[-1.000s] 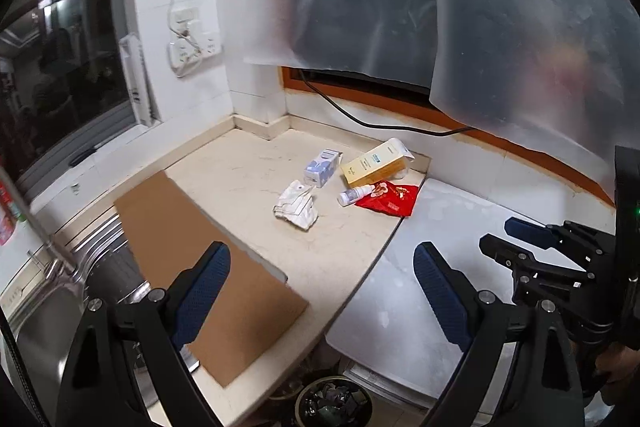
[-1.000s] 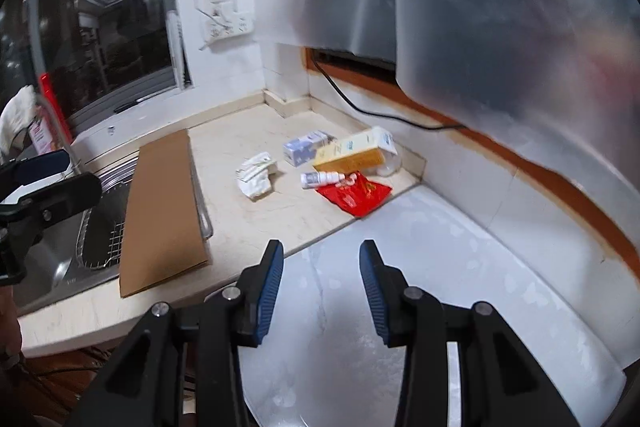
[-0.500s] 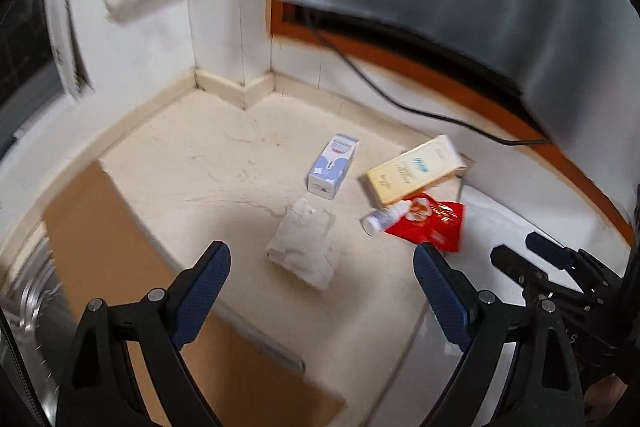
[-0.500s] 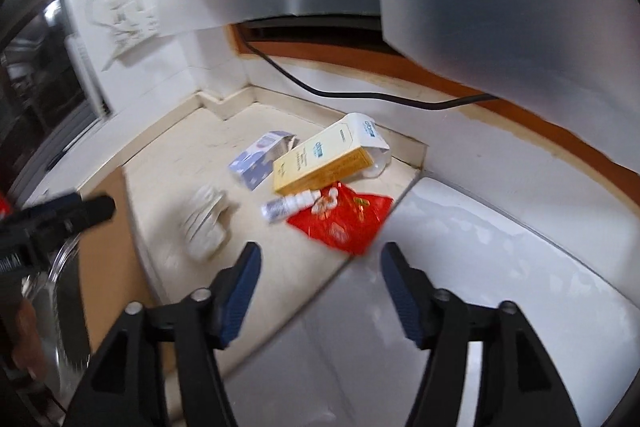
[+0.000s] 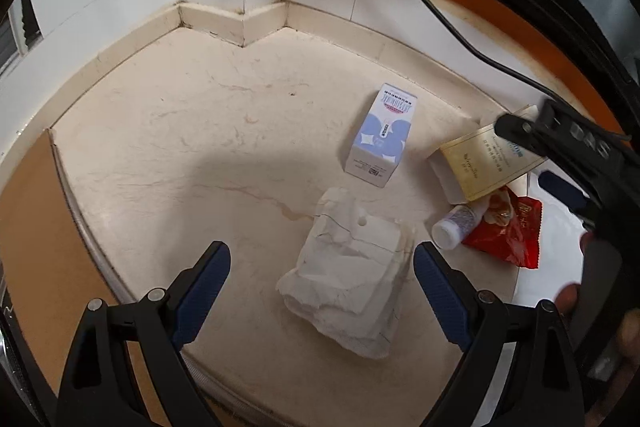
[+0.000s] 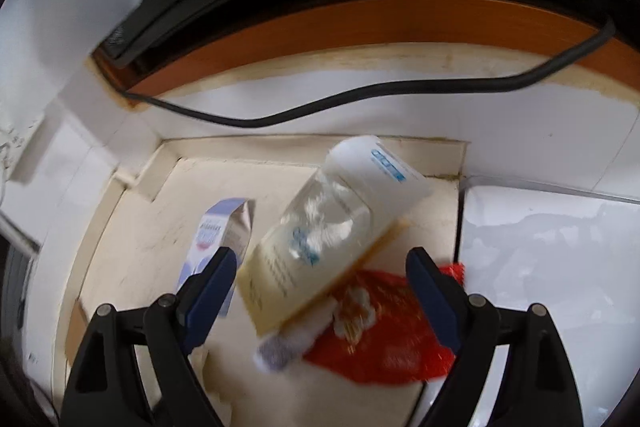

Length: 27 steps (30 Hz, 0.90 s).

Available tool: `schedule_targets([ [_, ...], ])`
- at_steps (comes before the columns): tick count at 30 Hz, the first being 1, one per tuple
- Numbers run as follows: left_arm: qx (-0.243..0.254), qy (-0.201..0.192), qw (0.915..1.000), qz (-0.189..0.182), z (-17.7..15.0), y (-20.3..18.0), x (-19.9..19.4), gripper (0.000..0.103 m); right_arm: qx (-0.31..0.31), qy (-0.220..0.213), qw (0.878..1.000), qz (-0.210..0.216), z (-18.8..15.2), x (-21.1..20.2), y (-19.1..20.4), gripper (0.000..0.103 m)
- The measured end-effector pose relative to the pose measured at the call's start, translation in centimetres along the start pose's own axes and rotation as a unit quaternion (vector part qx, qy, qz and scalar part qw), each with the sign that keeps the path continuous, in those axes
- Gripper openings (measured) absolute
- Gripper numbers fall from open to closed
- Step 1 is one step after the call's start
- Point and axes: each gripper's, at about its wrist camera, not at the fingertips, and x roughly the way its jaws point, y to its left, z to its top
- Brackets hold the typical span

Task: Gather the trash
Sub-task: 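Raise both tools back toward the remaining trash on the counter, then grasp the white tissue with the left tool while the right tool grasps the yellow-white atomy box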

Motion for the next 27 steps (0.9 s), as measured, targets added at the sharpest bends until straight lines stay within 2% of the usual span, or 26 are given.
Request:
schedule_targets([
  [5, 0.002, 0.005, 1.0, -0.002, 0.0, -0.1, 0.9, 0.09, 0.004, -0.004, 1.0, -0.031, 0.7, 1.7, 0.8, 0.087],
  [7, -0.004, 0.011, 0.9999, -0.007, -0.1, -0.1, 1.1, 0.076, 0.009, 0.011, 0.999, -0.041, 0.7, 2.3, 0.7, 0.087],
  [9, -0.013, 0.019, 0.9996, -0.018, 0.0, 0.2, 1.2, 0.056, 0.02, 0.016, 0.999, -0.03, 0.5, 2.4, 0.3, 0.076],
  [10, -0.016, 0.02, 0.9995, -0.019, 0.0, 0.3, 1.3, 0.055, 0.026, 0.014, 0.999, -0.013, 0.4, 2.2, 0.0, 0.064],
  [12, -0.015, 0.011, 0.9996, -0.021, -0.2, 0.4, 0.9, 0.044, 0.023, 0.013, 1.0, -0.012, 0.1, 1.8, -0.3, 0.054],
  [17, -0.007, -0.016, 0.9991, -0.038, -0.9, -0.1, -1.1, 0.042, -0.015, -0.006, 1.0, 0.008, -0.8, -1.0, -0.7, 0.041],
  [20, -0.001, -0.03, 0.9985, -0.046, -1.7, -0.9, -2.8, 0.041, -0.045, -0.027, 0.998, 0.019, -1.9, -3.9, -1.3, 0.036],
  [27, 0.002, -0.058, 0.9956, -0.073, -4.1, -3.6, -7.6, 0.041, -0.104, -0.06, 0.991, 0.055, -5.0, -10.5, -3.6, 0.033],
])
